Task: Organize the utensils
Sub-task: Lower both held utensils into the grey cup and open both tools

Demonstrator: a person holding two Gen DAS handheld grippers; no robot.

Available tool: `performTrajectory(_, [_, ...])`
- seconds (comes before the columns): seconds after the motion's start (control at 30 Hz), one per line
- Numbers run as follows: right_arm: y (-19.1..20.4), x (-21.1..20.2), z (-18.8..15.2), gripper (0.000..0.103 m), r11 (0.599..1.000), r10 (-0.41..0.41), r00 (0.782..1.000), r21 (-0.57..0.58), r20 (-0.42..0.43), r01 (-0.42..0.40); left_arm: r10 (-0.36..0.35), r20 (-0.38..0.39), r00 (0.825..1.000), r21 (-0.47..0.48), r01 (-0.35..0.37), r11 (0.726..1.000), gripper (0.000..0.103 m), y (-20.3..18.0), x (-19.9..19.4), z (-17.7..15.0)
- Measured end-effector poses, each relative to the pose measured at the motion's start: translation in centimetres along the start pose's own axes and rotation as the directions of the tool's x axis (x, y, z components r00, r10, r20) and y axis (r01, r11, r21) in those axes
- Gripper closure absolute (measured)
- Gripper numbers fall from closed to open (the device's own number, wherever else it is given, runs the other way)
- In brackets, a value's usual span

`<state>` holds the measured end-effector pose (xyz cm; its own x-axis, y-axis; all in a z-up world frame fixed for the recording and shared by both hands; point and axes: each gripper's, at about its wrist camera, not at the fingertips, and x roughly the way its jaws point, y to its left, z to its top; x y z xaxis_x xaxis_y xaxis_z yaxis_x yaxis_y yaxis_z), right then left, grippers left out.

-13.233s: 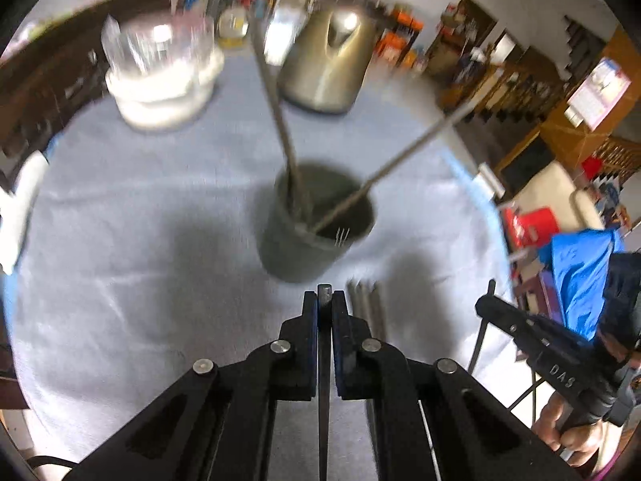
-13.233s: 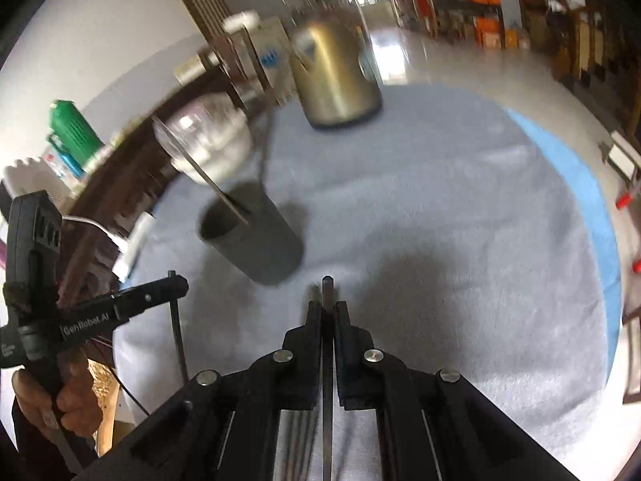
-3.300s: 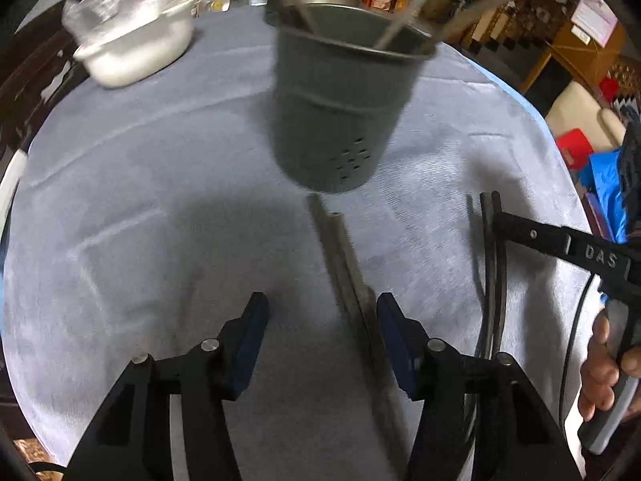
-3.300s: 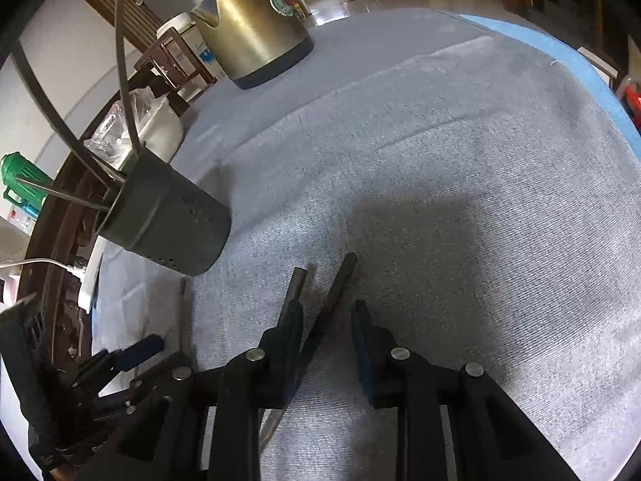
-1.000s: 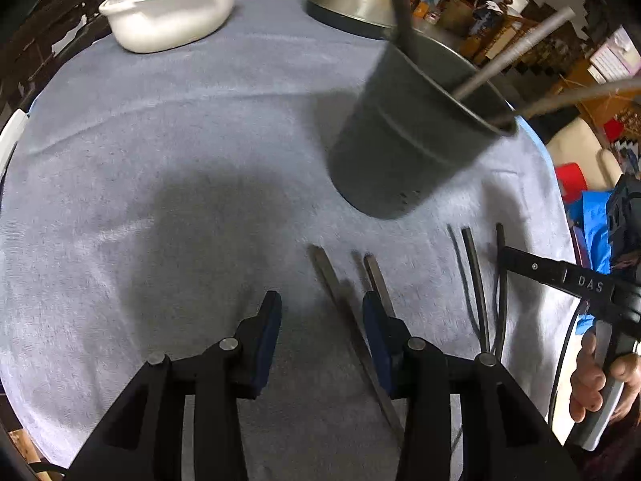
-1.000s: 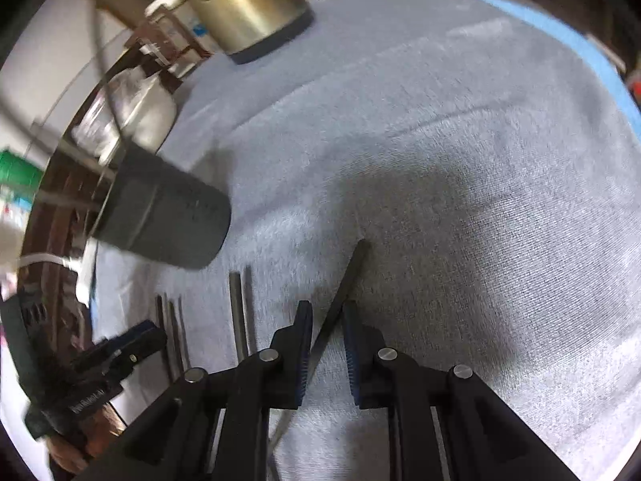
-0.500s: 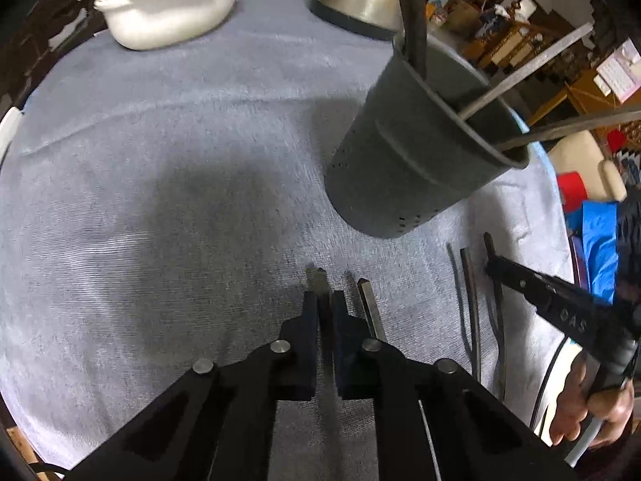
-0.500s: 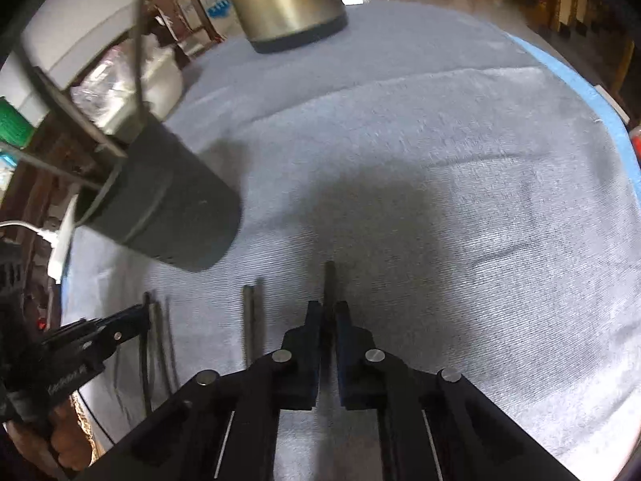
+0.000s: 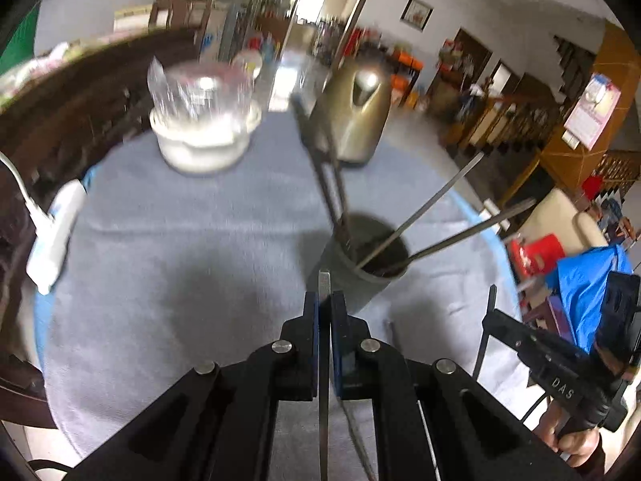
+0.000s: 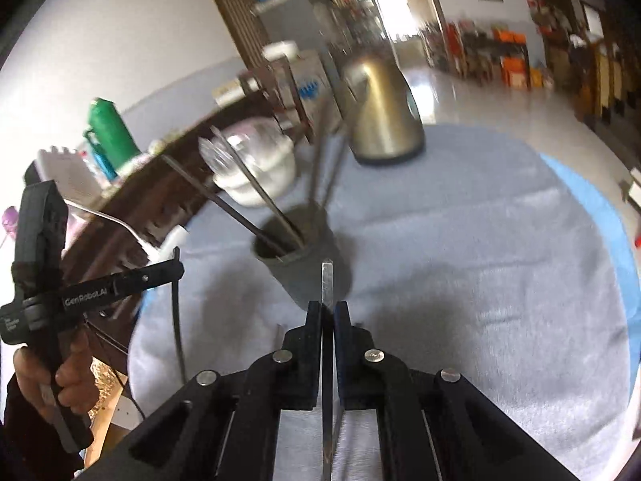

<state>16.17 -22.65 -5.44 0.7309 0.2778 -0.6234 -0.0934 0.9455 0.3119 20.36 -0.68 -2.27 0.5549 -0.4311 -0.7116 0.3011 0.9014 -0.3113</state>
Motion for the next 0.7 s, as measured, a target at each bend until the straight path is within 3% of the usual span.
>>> performTrajectory(0.3, [3.9, -4.1, 1.5, 0.096, 0.997, 0.029, 0.985, -0.075, 0.168, -0.017, -0.001, 0.167, 0.986, 0.046, -0.007, 0.999, 0.097, -2.5, -4.7, 1.5])
performTrajectory(0.7, [4.8, -4.4, 1.7, 0.096, 0.997, 0.069, 0.974, -0.056, 0.216, -0.058, 0.034, 0.165, 0.986, 0.062, -0.045, 0.997, 0.097, -2.9, -3.9, 0.9])
